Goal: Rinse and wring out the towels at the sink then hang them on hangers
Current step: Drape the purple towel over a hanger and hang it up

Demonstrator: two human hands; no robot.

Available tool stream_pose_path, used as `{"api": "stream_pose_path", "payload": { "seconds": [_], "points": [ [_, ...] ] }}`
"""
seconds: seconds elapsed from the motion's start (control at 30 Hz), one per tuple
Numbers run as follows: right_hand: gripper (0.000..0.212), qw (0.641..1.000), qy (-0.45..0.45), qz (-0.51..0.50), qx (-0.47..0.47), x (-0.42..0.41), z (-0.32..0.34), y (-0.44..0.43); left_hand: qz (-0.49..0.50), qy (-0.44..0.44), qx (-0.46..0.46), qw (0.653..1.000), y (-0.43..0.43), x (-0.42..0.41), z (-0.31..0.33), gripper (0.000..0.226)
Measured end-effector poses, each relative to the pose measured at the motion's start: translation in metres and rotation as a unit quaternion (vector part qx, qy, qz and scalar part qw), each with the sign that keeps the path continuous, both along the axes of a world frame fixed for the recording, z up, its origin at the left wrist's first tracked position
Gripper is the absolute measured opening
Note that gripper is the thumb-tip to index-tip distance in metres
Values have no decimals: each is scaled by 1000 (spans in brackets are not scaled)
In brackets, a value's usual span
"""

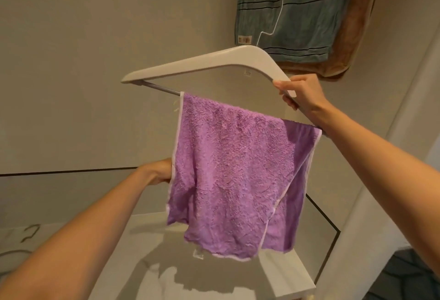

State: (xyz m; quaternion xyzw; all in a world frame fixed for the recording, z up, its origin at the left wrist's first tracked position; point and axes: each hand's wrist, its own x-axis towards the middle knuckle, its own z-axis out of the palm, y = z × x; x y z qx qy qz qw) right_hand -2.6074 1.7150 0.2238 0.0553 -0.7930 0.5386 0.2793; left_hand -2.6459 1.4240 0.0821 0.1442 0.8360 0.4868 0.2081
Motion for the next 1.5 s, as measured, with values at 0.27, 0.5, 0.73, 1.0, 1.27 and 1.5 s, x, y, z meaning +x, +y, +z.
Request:
{"api": "stream_pose_path", "payload": {
  "seconds": [0.27, 0.5, 0.73, 1.0, 1.27, 1.5],
  "points": [
    [29, 998, 5, -37, -42, 4, -10, 26, 219, 254, 64, 940, -11, -26, -2, 33],
    [30, 999, -2, -47, -3, 0, -6, 27, 193, 237, -20, 952, -22, -41, 17, 31],
    [36, 996, -12, -70, 46, -7, 2, 19, 162, 174, 246, 940, 19, -20, 41, 23],
    [32, 997, -21, -60, 41, -9, 5, 19, 278, 287, 221, 890, 35, -32, 52, 21],
    [30, 992, -1, -88, 89, -15, 16, 24, 313, 292, 290, 856, 36, -38, 74, 24],
    [35, 986, 8, -120, 116, -24, 27, 11, 388, 282, 263, 837, 37, -47, 78, 17]
  ]
}}
